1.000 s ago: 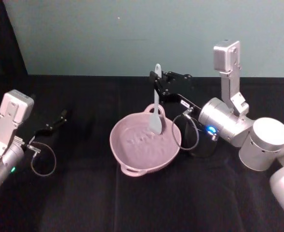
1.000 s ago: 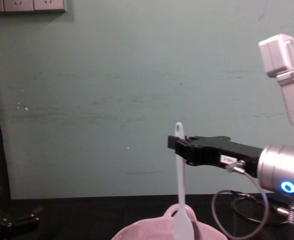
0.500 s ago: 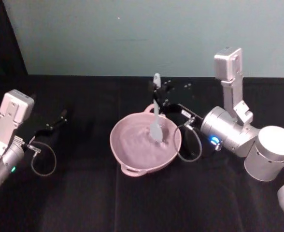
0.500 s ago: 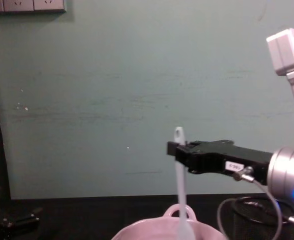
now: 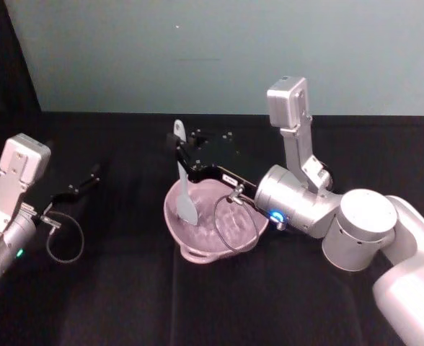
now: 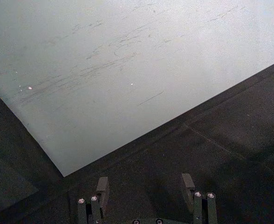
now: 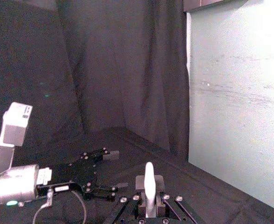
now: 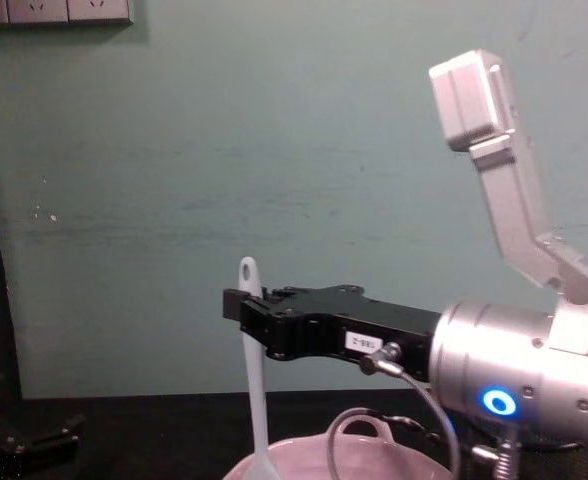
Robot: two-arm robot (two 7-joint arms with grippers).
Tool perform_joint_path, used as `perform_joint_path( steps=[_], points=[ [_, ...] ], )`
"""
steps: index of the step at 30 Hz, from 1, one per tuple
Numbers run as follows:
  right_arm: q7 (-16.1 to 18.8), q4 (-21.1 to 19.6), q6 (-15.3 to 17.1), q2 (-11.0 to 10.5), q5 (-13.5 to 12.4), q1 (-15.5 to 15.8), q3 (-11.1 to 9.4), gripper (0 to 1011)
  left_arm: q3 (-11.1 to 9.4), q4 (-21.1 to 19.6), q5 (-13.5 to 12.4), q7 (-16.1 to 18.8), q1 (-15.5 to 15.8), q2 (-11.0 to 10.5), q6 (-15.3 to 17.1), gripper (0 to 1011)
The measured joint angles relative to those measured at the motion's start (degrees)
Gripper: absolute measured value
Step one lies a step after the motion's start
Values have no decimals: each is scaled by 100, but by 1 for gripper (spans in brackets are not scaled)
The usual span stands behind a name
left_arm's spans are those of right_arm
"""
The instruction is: Use the one hand to pick up the spoon and stir the clear water in the bowl.
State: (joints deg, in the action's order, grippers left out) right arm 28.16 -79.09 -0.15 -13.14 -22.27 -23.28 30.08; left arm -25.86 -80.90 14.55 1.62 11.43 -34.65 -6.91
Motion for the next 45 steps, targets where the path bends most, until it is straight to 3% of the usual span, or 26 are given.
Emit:
perform_joint_path(
  steps=[7,16,26,32,39,45],
  points=[
    [47,572,-212,220,-46,-298,8,114,0,0,0,0,0,0,0,1011],
    [-47,957,-337,224,-73,-446,-195,114,0,0,0,0,0,0,0,1011],
    [-320,398,-209,-178,-81,-63,-556,114,0,0,0,0,0,0,0,1011],
    [-375,-1,-98,-339,-60,160,-620,114,0,0,0,0,0,0,0,1011],
    [-334,-285,-10,-367,-19,304,-505,114,0,0,0,0,0,0,0,1011],
    [-167,-254,15,-181,-12,275,-226,114,0,0,0,0,0,0,0,1011]
  ],
)
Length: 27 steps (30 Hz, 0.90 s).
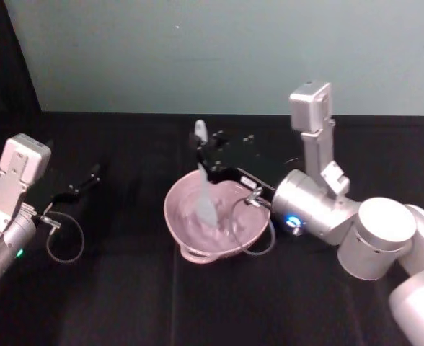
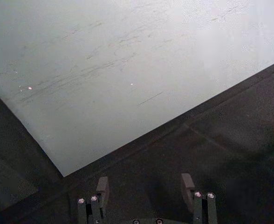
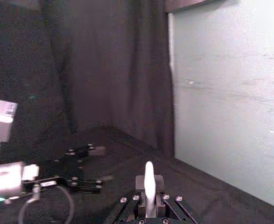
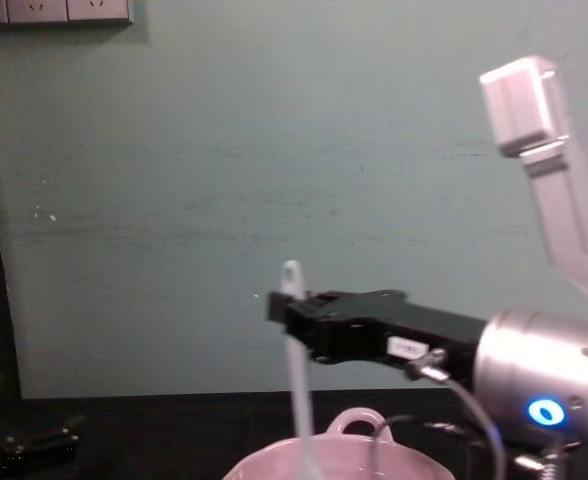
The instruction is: Use the one hand to pick up the spoon and stir the clear water in the bowl.
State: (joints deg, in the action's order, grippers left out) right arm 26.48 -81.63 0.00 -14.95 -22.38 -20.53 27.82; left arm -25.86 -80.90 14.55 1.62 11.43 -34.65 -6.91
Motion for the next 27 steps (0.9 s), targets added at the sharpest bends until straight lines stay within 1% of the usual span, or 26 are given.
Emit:
perform_joint_path(
  steps=[3,6,10,13,17,22,26,27],
  points=[
    [63,82,-8,90,-1,-63,101,114,0,0,0,0,0,0,0,1011],
    [143,229,-59,232,-7,-194,221,114,0,0,0,0,0,0,0,1011],
    [180,408,-146,348,-15,-325,275,114,0,0,0,0,0,0,0,1011],
    [186,546,-214,405,-28,-402,275,114,0,0,0,0,0,0,0,1011],
    [183,833,-318,479,-46,-545,229,114,0,0,0,0,0,0,0,1011],
    [151,1094,-393,489,-63,-654,115,114,0,0,0,0,0,0,0,1011],
    [70,1155,-415,425,-107,-646,-38,114,0,0,0,0,0,0,0,1011],
    [21,1125,-416,373,-117,-606,-103,114,0,0,0,0,0,0,0,1011]
  ],
)
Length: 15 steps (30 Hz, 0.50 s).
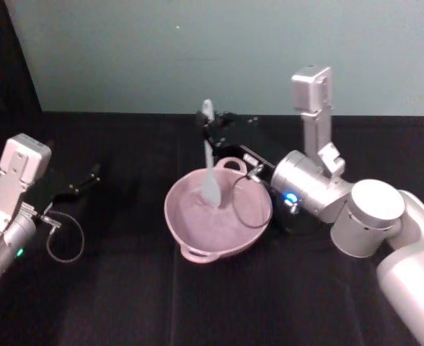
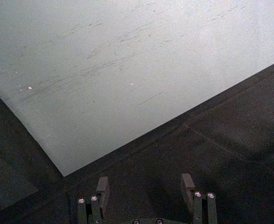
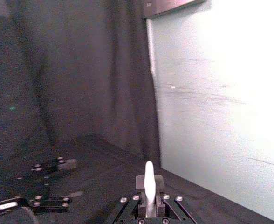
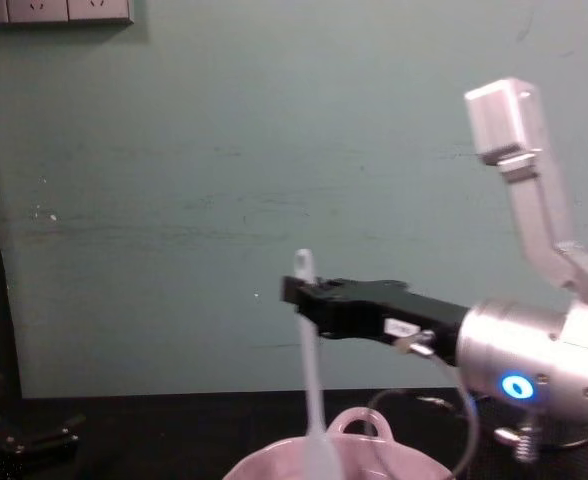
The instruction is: Use the one hand to pick up the spoon and stir the clear water in the bowl.
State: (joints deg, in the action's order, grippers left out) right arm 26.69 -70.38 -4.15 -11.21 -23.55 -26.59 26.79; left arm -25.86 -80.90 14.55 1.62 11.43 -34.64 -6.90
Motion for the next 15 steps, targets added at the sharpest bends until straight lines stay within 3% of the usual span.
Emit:
perform_joint_path(
  steps=[9,15],
  points=[
    [-241,-489,113,-357,-74,378,-393,114,0,0,0,0,0,0,0,1011],
    [-277,-837,240,-508,-44,585,-423,114,0,0,0,0,0,0,0,1011]
  ],
)
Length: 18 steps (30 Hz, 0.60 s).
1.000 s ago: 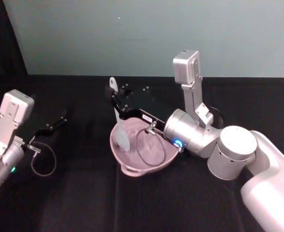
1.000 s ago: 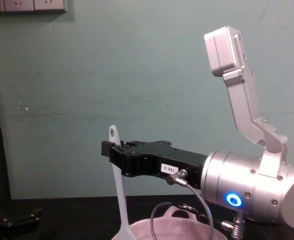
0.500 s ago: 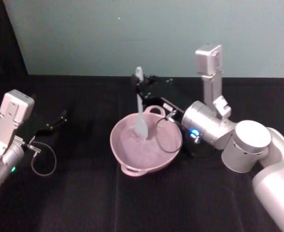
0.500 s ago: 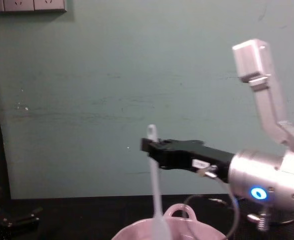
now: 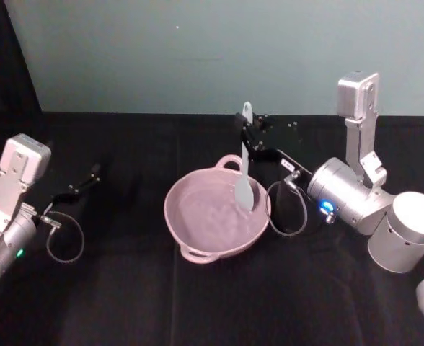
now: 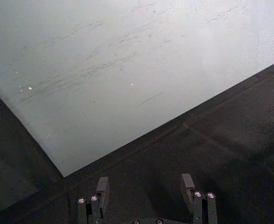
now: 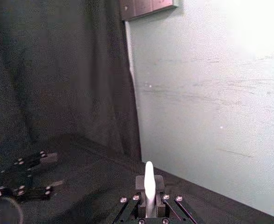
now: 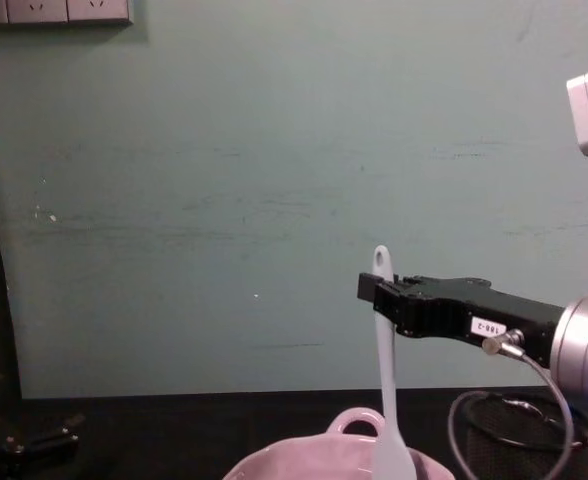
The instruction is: Use the one hand to pick up the spoon and stir the clear water in the bowl.
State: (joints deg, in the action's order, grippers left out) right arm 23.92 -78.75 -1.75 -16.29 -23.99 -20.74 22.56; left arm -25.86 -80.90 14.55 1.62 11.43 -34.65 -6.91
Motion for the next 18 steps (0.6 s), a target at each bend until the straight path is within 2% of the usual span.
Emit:
perform_joint_path(
  steps=[3,9,18],
  points=[
    [8,-230,81,-49,41,114,66,114,0,0,0,0,0,0,0,1011],
    [89,-422,134,-28,90,199,239,114,0,0,0,0,0,0,0,1011],
    [316,-256,123,242,92,40,604,114,0,0,0,0,0,0,0,1011]
  ],
)
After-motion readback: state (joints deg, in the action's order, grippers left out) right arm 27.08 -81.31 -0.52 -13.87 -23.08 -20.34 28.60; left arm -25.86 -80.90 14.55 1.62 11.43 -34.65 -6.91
